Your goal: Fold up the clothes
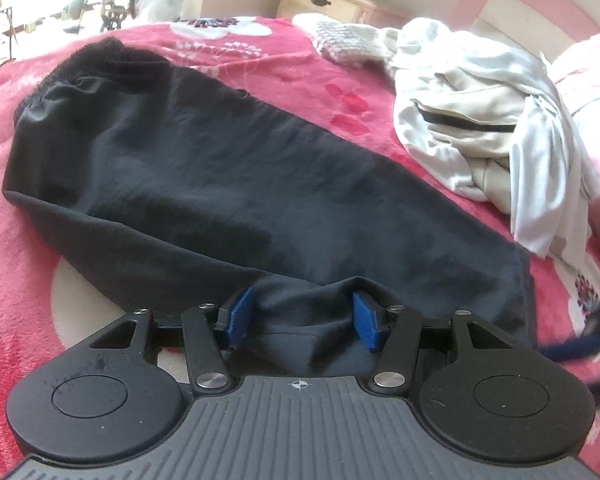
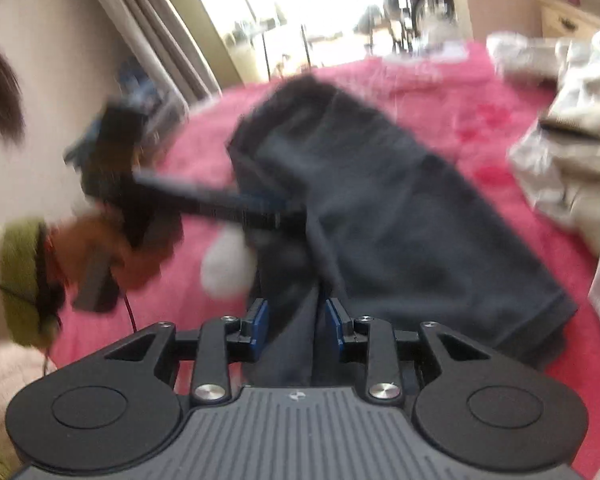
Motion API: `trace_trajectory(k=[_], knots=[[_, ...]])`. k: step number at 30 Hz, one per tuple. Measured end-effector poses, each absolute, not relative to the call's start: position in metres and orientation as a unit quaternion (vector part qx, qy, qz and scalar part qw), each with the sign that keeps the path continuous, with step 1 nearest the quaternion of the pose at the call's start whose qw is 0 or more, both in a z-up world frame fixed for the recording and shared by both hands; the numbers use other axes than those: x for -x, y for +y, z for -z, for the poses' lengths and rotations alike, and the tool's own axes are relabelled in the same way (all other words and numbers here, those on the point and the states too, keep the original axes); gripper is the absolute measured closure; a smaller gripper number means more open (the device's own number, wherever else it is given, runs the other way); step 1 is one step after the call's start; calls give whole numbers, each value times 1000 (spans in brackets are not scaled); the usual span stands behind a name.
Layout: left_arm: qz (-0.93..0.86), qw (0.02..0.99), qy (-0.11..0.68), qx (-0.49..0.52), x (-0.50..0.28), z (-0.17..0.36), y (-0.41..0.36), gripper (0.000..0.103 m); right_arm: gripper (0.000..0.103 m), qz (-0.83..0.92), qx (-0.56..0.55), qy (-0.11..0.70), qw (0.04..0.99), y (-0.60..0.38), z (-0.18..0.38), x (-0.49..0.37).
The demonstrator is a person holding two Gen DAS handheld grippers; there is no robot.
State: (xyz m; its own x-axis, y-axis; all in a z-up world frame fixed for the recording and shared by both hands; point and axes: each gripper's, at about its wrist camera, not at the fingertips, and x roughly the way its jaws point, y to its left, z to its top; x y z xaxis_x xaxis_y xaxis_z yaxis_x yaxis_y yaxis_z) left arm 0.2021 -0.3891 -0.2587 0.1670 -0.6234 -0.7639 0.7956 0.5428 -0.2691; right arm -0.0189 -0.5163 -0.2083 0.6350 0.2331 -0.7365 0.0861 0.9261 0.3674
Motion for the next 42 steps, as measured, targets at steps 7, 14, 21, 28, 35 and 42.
trace_trajectory(k=[7, 14, 21, 28, 35, 42], knots=[[471, 757, 443, -97, -211, 260, -392, 48, 101, -3, -169, 477, 863, -515, 242, 31], [470, 754, 452, -81, -222, 261, -393, 43, 91, 66, -128, 451, 881, -507, 230, 55], [468, 754, 455, -76, -226, 261, -396, 41, 87, 55, -70, 377, 922, -479, 185, 81], [459, 788, 401, -84, -219, 229, -384, 37, 91, 50, -68, 440, 894, -476, 232, 65], [553, 752, 256, -250, -135, 210, -361, 35, 91, 58, -180, 424, 886, -509, 241, 68], [624, 644, 64, -439, -51, 259, -356, 37, 91, 49, -278, 423, 861, -538, 251, 62]])
